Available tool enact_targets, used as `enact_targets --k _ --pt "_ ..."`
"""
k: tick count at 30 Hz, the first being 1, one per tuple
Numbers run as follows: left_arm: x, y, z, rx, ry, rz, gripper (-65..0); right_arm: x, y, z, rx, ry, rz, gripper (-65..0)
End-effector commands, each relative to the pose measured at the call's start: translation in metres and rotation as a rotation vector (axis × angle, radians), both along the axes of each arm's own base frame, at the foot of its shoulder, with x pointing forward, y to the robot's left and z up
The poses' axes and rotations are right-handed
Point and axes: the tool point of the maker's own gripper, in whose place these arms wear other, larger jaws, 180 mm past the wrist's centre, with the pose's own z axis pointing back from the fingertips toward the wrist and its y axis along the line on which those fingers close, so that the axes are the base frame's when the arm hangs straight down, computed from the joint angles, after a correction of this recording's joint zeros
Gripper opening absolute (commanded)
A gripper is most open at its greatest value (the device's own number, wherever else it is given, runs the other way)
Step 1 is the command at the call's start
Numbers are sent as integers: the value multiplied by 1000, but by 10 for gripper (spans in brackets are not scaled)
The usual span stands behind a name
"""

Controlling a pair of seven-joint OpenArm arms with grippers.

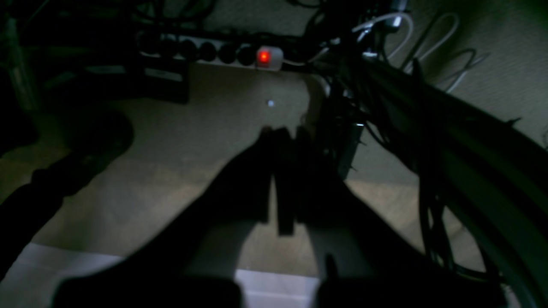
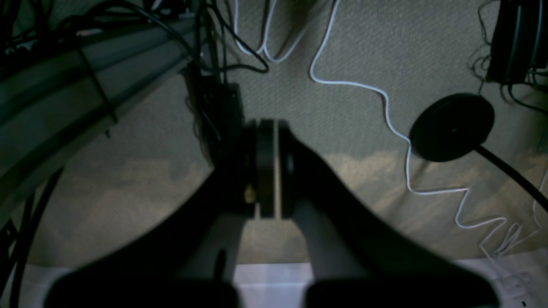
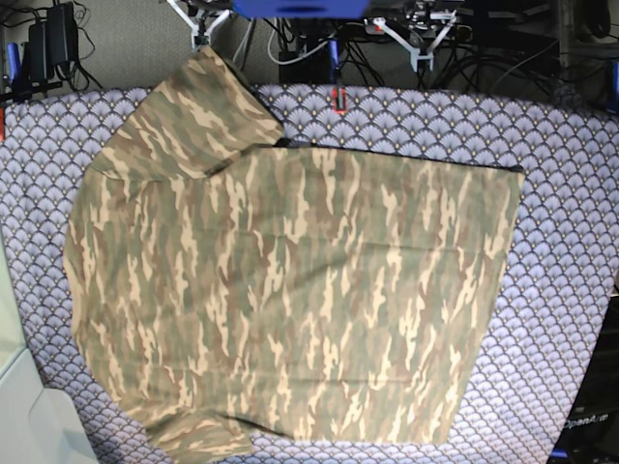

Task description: Fold the T-shirt properly

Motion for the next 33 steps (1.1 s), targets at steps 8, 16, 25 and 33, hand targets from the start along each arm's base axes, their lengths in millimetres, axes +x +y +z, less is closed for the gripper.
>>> enact_targets --k 8,16,25,33 --pt "2 2 0 4 -6 -3 -646 1 0 0 7 -9 -4 -650" --pt "2 0 0 2 -3 -2 -647 1 0 0 7 -9 -4 -650" --pt "-1 -12 0 -8 1 -108 -647 7 0 3 7 -35 -4 -650" --pt "-1 -14 2 -13 -15 -109 -647 5 -3 18 -4 -105 0 -650"
